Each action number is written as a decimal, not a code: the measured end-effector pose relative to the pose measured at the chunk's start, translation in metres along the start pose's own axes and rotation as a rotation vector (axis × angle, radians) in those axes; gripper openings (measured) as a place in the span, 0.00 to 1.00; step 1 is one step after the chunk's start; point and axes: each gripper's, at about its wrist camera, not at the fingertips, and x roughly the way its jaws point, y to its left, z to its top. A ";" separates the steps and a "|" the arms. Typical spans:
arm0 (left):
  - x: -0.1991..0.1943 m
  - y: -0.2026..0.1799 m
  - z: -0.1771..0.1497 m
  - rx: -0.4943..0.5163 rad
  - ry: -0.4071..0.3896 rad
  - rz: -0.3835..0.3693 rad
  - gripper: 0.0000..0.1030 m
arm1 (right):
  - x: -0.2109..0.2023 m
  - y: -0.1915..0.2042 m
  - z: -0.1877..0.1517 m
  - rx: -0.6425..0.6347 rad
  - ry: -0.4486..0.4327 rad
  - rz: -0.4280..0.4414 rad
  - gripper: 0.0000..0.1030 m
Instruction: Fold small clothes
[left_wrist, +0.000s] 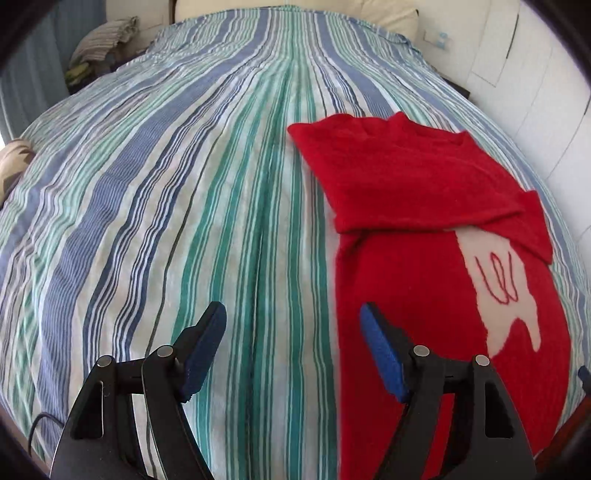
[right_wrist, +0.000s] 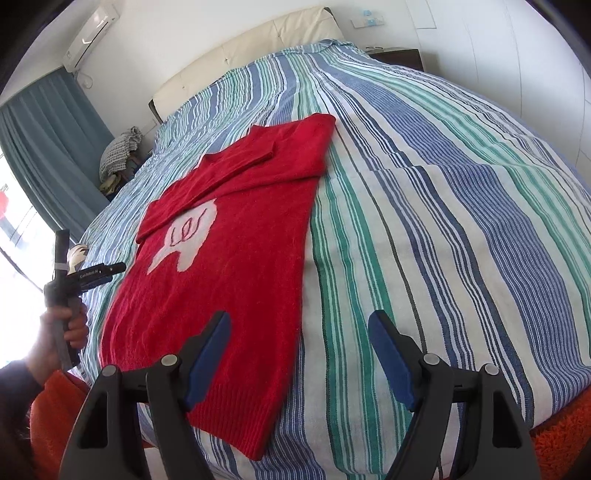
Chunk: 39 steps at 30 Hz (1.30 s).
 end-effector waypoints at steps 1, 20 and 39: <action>0.007 -0.006 0.006 0.018 -0.002 -0.009 0.74 | 0.001 0.002 -0.001 -0.011 0.003 -0.007 0.74; 0.024 0.011 -0.004 -0.150 -0.015 0.092 0.24 | -0.003 0.006 -0.001 -0.043 -0.017 -0.017 0.74; 0.041 0.098 -0.005 -0.183 -0.102 0.315 1.00 | -0.016 0.005 -0.004 -0.035 -0.066 -0.088 0.74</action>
